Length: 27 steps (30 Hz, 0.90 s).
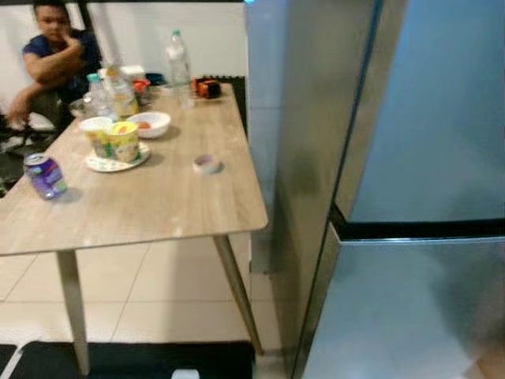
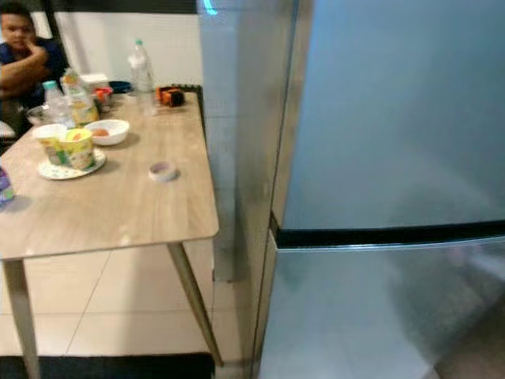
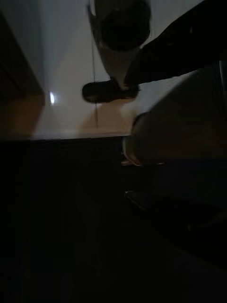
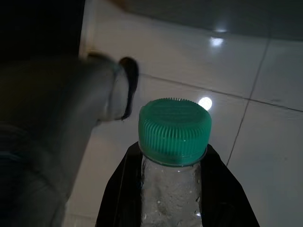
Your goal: Restocking fridge
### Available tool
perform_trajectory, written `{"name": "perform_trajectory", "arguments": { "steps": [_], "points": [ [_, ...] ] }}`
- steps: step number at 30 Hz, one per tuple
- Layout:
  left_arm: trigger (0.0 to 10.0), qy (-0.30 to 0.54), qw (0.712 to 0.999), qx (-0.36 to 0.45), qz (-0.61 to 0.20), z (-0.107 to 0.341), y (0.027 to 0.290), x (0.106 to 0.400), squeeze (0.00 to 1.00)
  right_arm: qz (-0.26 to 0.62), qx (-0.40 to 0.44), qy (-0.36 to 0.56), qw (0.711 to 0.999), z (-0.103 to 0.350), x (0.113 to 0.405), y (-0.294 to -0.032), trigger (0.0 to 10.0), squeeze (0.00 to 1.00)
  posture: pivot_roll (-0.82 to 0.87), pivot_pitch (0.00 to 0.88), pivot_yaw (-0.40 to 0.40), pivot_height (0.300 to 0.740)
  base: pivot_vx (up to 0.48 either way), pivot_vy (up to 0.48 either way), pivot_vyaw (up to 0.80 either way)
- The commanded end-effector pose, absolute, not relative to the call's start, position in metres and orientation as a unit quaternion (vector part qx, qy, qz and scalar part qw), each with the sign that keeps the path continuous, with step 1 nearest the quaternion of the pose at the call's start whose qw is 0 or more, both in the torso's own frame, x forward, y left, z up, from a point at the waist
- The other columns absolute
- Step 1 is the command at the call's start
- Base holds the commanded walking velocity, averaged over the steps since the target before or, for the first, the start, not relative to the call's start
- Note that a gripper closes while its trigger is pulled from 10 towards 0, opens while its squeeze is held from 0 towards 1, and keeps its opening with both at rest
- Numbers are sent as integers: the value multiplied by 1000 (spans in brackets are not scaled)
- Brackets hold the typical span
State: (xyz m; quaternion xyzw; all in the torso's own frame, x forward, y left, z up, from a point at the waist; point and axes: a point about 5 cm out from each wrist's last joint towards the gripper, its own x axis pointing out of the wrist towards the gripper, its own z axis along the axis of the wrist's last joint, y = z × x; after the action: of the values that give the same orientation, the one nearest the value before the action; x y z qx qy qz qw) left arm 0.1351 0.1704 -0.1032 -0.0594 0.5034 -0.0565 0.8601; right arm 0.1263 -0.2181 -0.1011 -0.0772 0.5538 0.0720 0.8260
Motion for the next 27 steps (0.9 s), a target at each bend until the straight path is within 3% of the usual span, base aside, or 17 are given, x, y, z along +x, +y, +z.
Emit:
{"name": "perform_trajectory", "arguments": {
  "steps": [1,6,20,27],
  "points": [
    [10000,506,858,-67,-55,-104,168,135,0,65,-83,555,825,-100,126,-223,10000,0,-104,0,16,734,0,-371,0],
    [10000,504,860,-66,-51,-103,169,135,0,63,-80,558,824,-100,125,-223,10000,0,-104,0,16,734,0,0,0],
    [10000,499,863,-65,-42,-103,172,137,0,69,-80,559,822,-100,126,-224,10000,0,-102,0,14,734,0,0,-774],
    [10000,489,870,-56,-23,-100,181,141,0,68,-83,556,824,-100,127,-225,10000,0,-101,0,14,734,0,0,0]
  ]
}}
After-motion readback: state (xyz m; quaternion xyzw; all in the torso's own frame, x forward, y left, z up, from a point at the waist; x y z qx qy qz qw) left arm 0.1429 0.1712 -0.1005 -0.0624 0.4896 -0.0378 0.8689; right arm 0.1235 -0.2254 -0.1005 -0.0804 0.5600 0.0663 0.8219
